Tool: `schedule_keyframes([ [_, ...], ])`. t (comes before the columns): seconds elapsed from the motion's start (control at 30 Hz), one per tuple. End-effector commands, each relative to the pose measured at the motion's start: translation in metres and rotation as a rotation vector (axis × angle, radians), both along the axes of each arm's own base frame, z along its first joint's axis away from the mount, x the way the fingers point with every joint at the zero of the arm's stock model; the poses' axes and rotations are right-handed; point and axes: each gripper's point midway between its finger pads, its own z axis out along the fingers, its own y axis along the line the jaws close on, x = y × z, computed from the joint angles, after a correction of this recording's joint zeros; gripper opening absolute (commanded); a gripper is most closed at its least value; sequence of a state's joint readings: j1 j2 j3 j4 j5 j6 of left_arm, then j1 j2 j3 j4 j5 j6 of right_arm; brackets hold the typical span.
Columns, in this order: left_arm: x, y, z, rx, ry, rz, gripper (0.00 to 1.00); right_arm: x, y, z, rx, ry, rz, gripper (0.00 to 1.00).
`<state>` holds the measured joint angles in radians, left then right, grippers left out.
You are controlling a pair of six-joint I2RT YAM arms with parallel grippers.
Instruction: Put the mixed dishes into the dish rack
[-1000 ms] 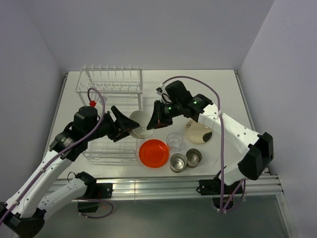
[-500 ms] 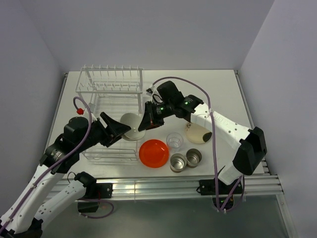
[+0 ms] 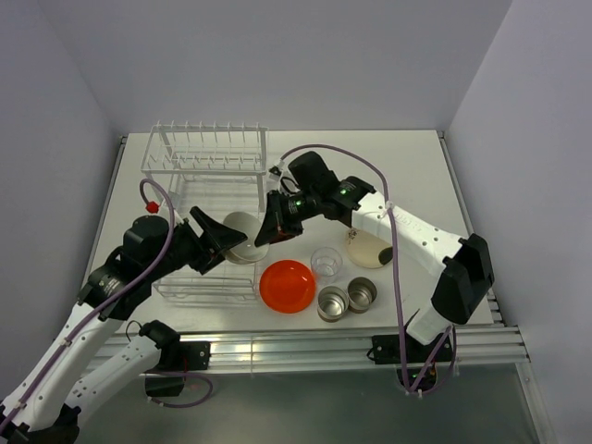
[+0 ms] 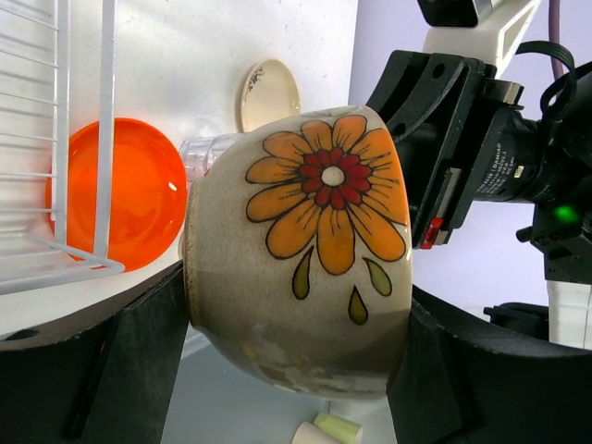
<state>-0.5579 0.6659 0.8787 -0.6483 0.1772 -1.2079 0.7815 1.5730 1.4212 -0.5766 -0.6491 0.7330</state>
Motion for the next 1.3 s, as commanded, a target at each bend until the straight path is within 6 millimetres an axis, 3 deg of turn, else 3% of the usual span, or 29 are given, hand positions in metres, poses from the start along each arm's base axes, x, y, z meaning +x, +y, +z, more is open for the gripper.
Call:
schedule_keyframes([
  [0.0,0.005,0.003,0.001,0.020,-0.019,0.020,0.80,-0.008,0.020,0.061,0.178,-0.072,0.082,0.00],
  [0.2,0.007,0.007,-0.001,0.031,-0.015,0.049,0.77,-0.010,0.024,0.058,0.159,-0.083,0.083,0.00],
  [0.33,0.009,0.012,0.006,0.030,-0.040,0.076,0.67,-0.013,0.028,0.055,0.154,-0.080,0.092,0.00],
  [0.5,0.008,0.020,0.008,0.038,-0.050,0.112,0.31,-0.012,0.030,0.054,0.140,-0.090,0.097,0.00],
  [0.53,0.008,0.021,0.008,0.039,-0.050,0.115,0.17,-0.011,0.031,0.052,0.133,-0.094,0.092,0.00],
  [0.6,0.007,0.023,0.005,0.046,-0.040,0.120,0.01,-0.008,0.031,0.051,0.122,-0.102,0.091,0.00],
  [0.63,0.006,0.024,0.003,0.052,-0.035,0.122,0.00,-0.007,0.032,0.050,0.118,-0.108,0.090,0.00],
  [0.77,0.004,0.026,0.001,0.071,-0.022,0.124,0.00,-0.002,0.034,0.045,0.103,-0.114,0.086,0.00],
  [1.0,-0.001,0.035,-0.004,0.125,0.019,0.143,0.00,0.006,0.040,0.033,0.081,-0.119,0.087,0.11],
  [1.1,-0.002,0.036,-0.003,0.128,0.015,0.140,0.00,0.008,0.042,0.033,0.084,-0.123,0.084,0.00],
  [1.2,0.000,0.034,0.008,0.093,-0.034,0.136,0.02,0.008,0.042,0.034,0.085,-0.126,0.080,0.00],
  [1.23,0.000,0.034,0.010,0.087,-0.041,0.139,0.24,0.009,0.041,0.034,0.082,-0.127,0.075,0.00],
  [1.27,0.000,0.034,0.012,0.077,-0.052,0.140,0.36,0.009,0.039,0.032,0.077,-0.127,0.072,0.00],
])
